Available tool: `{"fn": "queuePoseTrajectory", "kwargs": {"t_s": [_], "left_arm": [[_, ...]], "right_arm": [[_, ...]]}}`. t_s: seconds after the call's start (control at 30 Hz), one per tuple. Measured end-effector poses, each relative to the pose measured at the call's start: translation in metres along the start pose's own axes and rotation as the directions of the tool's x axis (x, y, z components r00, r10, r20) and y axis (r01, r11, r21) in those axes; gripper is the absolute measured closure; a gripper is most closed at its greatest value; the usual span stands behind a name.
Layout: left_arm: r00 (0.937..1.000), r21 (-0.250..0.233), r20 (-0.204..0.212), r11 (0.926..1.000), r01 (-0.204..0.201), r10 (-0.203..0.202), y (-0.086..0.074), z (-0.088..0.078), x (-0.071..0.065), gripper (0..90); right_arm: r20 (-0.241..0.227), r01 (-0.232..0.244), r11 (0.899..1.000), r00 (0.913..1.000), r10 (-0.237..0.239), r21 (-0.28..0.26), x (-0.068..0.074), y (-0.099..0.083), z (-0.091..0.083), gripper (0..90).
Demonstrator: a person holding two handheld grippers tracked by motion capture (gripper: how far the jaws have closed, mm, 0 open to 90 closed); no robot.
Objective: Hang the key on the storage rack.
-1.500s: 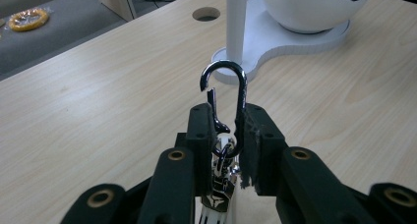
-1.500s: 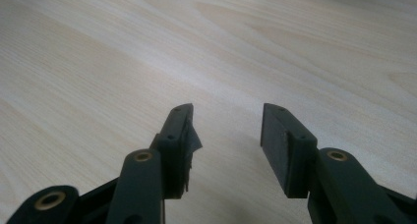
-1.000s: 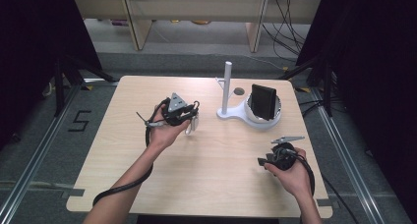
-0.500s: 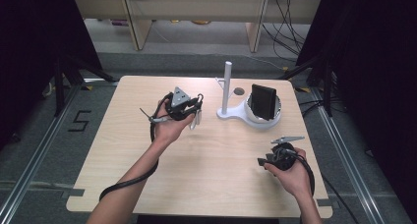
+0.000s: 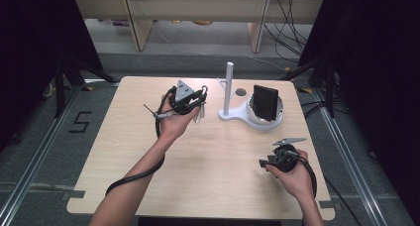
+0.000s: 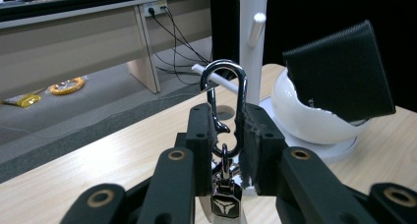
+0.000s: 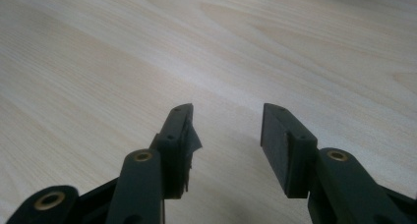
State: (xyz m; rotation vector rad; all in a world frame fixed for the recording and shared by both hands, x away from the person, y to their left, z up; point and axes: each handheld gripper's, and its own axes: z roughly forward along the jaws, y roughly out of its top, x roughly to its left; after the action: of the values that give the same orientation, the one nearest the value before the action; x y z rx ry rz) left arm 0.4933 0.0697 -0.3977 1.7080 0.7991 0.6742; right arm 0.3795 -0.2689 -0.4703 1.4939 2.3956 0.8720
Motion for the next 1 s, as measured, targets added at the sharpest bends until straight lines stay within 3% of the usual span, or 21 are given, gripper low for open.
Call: {"fn": "queuePoseTrajectory", "kwargs": {"t_s": [0.03, 0.07, 0.33, 0.4, 1.0], "left_arm": [[1.0, -0.009, -0.001, 1.0, 0.001, -0.001, 0.002, 0.001, -0.001, 74.4], [1.0, -0.013, -0.002, 0.9999, -0.005, 0.005, 0.003, 0.001, -0.001, 74.5], [0.9999, -0.049, 0.0, 0.9987, -0.012, 0.012, 0.007, 0.008, -0.004, 74.4], [0.9999, -0.054, 0.001, 0.9985, -0.012, 0.012, 0.008, 0.009, -0.005, 74.4], [0.9991, -0.074, 0.008, 0.9964, -0.041, 0.042, 0.016, 0.019, -0.01, 74.4]], "right_arm": [[-0.008, -0.011, 1.0, 0.9999, 0.011, 0.015, 0.001, 0.0, -0.001, 56.4], [0.009, -0.032, 0.999, 0.9995, 0.032, -0.005, 0.003, -0.001, 0.001, 56.4], [0.016, -0.025, 1.0, 0.9996, 0.025, 0.01, 0.003, -0.001, -0.001, 56.3], [0.01, -0.042, 0.999, 0.9991, 0.042, -0.005, 0.003, -0.001, 0.0, 56.4], [0.013, -0.027, 1.0, 0.9995, 0.027, 0.014, 0.002, -0.001, -0.001, 56.4]]}}
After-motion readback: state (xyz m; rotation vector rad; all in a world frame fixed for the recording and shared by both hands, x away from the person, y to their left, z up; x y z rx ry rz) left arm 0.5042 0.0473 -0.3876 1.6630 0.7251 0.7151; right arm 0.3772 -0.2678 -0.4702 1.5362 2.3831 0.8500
